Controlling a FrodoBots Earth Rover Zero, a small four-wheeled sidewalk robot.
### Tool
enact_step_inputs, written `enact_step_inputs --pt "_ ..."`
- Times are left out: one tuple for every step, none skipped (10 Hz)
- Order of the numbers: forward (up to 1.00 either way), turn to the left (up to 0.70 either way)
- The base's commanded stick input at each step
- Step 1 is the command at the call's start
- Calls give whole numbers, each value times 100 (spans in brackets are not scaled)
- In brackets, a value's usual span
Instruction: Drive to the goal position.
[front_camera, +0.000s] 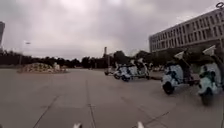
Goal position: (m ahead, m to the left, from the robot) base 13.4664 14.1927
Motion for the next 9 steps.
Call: enact_step_inputs --pt "70 14" --pt "70 14" --pt "70 14" --pt "70 14" --pt "70 14" --pt "70 14" --pt "70 14" --pt "70 14" --pt "70 14"
